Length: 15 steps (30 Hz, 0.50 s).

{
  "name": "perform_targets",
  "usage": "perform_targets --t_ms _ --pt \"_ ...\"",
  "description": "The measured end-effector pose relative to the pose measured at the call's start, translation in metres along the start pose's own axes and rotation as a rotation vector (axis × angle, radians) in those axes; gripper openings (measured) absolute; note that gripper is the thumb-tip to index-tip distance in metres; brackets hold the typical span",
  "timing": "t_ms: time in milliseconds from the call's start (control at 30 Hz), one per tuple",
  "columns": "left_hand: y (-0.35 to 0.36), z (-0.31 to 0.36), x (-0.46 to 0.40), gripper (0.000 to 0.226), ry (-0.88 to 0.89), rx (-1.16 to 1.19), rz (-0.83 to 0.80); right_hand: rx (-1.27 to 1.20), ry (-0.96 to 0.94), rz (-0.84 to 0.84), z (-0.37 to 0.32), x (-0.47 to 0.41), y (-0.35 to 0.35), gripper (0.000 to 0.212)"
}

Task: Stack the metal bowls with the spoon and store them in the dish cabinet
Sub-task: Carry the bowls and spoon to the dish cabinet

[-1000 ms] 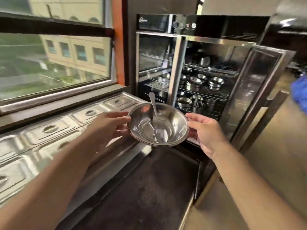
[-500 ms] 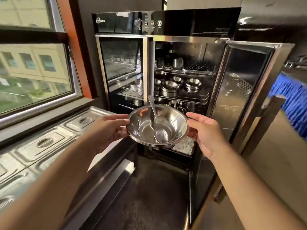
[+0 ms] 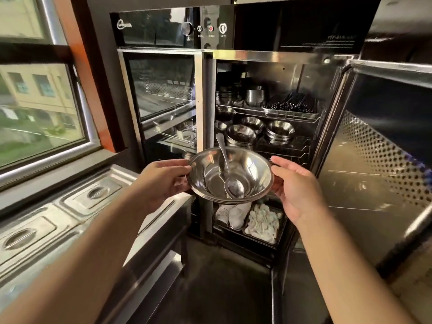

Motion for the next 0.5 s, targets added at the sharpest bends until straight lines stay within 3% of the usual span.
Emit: perform_targets --t_ms 500 --pt "0.038 -0.021 -0.312 0.019 -0.090 -0.022 -0.325 0.146 -0.015 0.346 0.033 -0.204 0.031 0.018"
Point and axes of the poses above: each hand's wrist, its own x-axis away from the middle knuckle, its own y-axis out of the palm, z = x × y, the point moved 3 cm from there along -x, towards the middle knuckle, and after that the axes turned 2 degrees about x, right-handed, at the moved point
